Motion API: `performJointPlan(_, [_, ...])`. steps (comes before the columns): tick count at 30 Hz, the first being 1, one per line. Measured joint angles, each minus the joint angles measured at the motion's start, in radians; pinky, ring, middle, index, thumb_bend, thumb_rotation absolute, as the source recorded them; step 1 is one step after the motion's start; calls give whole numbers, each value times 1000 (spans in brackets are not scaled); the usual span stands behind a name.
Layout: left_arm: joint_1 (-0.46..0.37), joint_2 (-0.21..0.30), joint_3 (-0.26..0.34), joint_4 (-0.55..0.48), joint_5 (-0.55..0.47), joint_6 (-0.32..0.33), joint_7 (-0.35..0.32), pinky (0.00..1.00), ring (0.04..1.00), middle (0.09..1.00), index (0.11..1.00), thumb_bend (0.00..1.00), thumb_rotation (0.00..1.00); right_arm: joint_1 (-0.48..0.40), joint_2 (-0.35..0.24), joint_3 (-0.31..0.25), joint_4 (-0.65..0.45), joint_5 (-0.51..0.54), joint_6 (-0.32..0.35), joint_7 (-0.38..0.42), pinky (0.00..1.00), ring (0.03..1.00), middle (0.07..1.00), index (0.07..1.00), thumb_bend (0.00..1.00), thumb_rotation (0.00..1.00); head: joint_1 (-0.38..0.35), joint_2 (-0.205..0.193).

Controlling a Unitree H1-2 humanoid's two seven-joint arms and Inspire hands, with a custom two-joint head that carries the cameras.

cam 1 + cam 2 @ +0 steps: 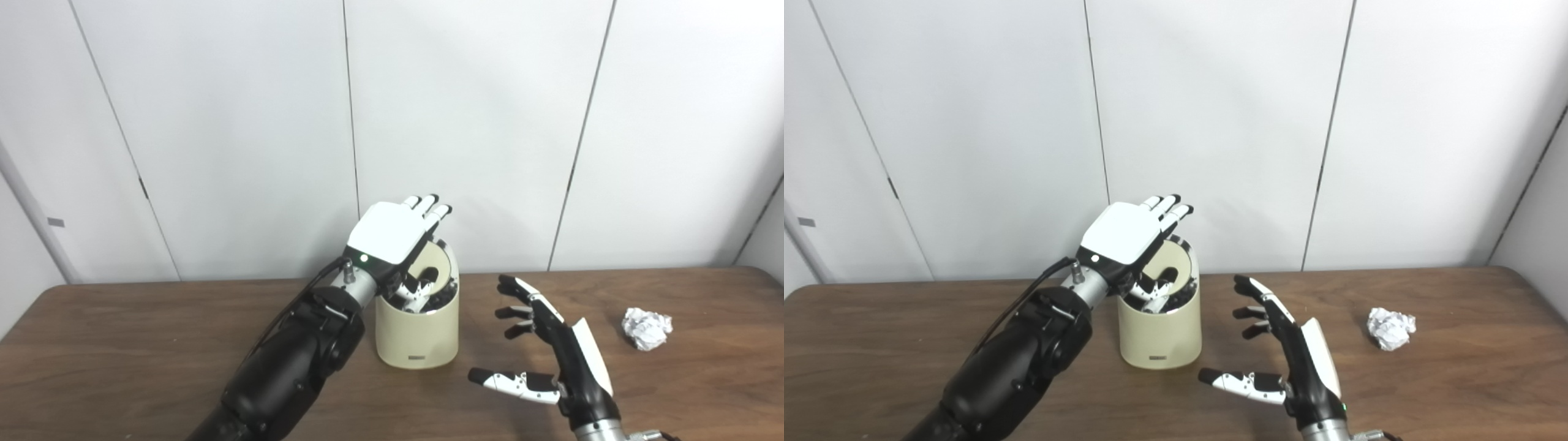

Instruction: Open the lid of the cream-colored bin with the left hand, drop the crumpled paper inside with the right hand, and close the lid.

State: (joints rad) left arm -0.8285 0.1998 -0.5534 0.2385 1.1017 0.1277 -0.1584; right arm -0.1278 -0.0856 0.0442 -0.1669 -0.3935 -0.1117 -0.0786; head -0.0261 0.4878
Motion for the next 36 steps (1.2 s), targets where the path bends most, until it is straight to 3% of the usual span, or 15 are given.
performJointPlan(5, [2,-7,48,3,-18,2,46,766,939,980,1000,1000,275,0,-1,1,1,0,0,0,547,705,833,840,719,234,0,-2])
performJointPlan(6, [2,-10,66,4,-26,3,65,722,920,961,989,991,272,0,-1,1,1,0,0,0,553,707,834,840,719,239,0,-2])
performJointPlan(9, [6,-40,164,7,-106,6,148,595,847,910,936,848,253,1,-1,2,1,0,0,0,564,706,837,838,721,235,0,-2])
performJointPlan(14, [7,-71,315,6,-254,5,244,584,814,886,916,709,229,2,-1,2,2,1,-1,1,575,709,840,841,718,231,3,-3])
performJointPlan(19, [7,-47,342,7,-288,-1,309,544,764,853,889,699,233,4,-3,2,3,6,-1,3,568,706,839,839,714,219,0,-3])
performJointPlan(22, [10,-29,353,7,-313,-4,311,514,733,828,870,696,213,4,-3,2,3,3,-1,3,567,709,840,840,710,208,2,-3])
performJointPlan(25, [33,-36,410,0,-447,-23,288,522,710,788,819,704,202,5,-3,2,3,4,-1,3,573,712,846,843,707,214,3,-3])
performJointPlan(28, [91,-48,458,-37,-608,-36,220,533,708,767,787,704,202,6,-6,1,3,3,-1,4,576,711,844,843,706,222,3,-3])
performJointPlan(32, [184,-76,502,-101,-801,-33,136,582,719,767,787,700,240,6,-8,1,4,4,-1,4,569,712,844,844,706,225,5,-3])
performJointPlan(36, [259,-98,542,-168,-943,-36,99,566,698,764,810,697,286,7,-8,0,5,7,-1,4,567,712,846,845,705,229,11,-5])
